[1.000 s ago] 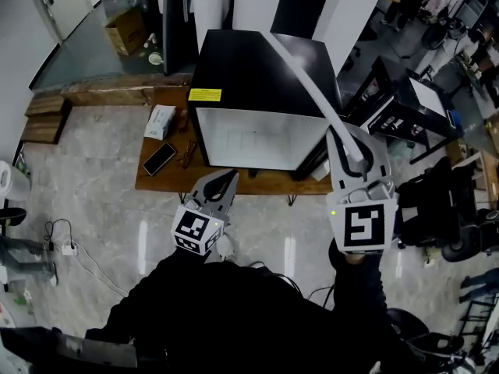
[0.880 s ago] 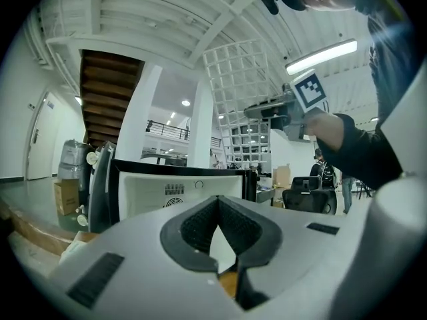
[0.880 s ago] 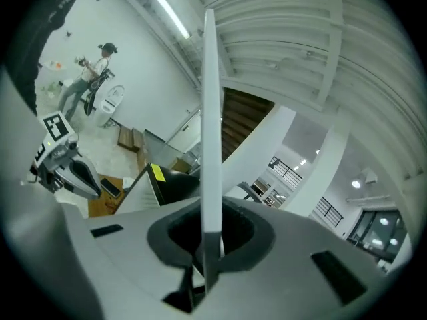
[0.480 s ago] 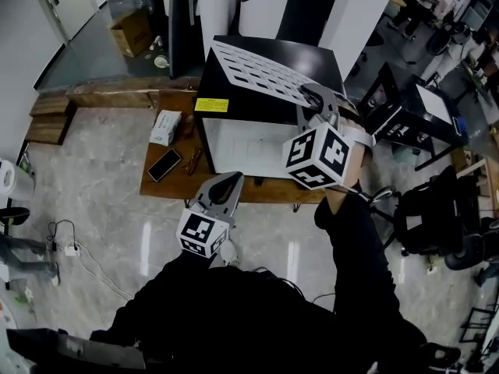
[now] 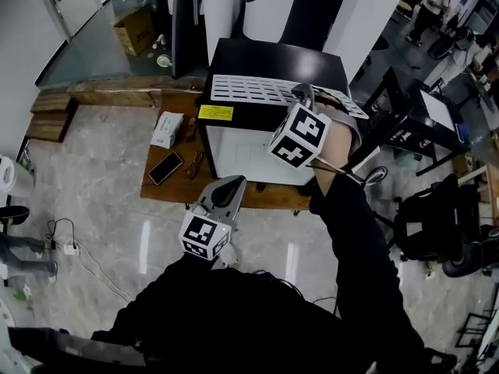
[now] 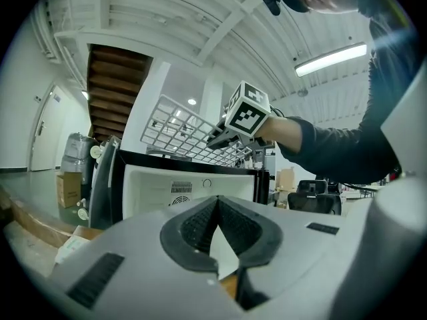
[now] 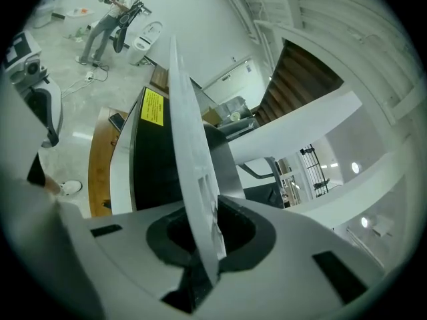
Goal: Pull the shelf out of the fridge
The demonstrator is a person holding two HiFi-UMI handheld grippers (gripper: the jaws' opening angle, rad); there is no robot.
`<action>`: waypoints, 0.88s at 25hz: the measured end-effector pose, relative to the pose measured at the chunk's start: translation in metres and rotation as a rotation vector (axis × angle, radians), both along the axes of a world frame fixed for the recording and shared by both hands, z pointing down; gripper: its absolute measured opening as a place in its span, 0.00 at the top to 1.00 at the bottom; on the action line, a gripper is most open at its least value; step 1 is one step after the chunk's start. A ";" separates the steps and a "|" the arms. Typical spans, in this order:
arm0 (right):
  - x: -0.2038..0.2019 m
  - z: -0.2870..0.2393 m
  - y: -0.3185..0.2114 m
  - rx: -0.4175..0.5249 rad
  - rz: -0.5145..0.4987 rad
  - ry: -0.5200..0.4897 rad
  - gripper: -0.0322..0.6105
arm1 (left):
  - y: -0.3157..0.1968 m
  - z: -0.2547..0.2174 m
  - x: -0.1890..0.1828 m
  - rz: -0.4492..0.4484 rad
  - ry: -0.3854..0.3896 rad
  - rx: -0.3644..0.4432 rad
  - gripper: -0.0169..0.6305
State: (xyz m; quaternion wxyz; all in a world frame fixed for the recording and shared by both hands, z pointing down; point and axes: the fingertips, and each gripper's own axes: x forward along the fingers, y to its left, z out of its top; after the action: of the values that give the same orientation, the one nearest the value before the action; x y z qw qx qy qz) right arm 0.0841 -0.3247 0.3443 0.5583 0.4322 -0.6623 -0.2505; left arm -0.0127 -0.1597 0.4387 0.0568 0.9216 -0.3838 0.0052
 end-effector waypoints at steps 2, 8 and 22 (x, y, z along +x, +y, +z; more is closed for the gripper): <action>-0.004 0.011 -0.004 -0.035 -0.005 0.026 0.88 | -0.003 0.003 -0.002 -0.001 0.002 -0.004 0.96; -0.012 0.024 -0.014 -0.101 -0.051 0.072 0.88 | -0.012 0.008 -0.004 -0.003 0.008 -0.014 0.96; -0.020 0.034 0.005 -0.542 -0.256 0.010 0.62 | -0.026 0.013 -0.005 0.026 0.028 -0.033 0.96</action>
State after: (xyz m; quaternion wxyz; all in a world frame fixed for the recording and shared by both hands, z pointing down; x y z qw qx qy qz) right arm 0.0646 -0.3194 0.3784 0.6204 0.1791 -0.7515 -0.1350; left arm -0.0181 -0.1856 0.4516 0.0774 0.9254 -0.3709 -0.0004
